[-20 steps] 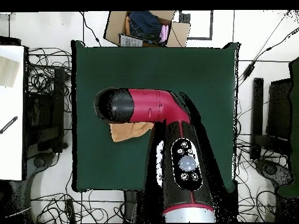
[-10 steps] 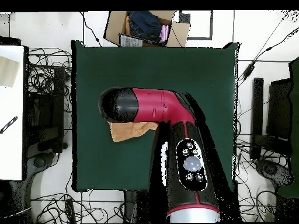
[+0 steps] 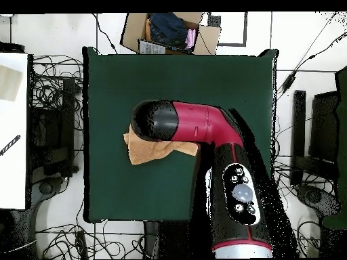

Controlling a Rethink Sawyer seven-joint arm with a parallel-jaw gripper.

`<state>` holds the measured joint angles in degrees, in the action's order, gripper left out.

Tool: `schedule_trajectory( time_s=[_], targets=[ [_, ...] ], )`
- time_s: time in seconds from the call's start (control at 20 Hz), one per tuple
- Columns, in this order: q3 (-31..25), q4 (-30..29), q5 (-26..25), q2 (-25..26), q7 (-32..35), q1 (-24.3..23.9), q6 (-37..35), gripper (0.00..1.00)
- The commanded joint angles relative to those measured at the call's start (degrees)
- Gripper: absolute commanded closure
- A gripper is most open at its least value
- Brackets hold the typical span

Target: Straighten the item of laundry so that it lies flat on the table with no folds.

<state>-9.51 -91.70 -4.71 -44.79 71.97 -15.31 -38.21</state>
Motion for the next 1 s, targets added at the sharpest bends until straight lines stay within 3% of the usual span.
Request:
schedule_trajectory(
  time_s=[0.05, 1.0],
  targets=[
    [-0.6, -5.8, -0.9, -0.6, 6.2, -2.3, 1.6, 0.00],
    [-2.2, -5.0, -2.4, -0.3, 3.4, -5.3, 1.3, 0.00]
  ],
)
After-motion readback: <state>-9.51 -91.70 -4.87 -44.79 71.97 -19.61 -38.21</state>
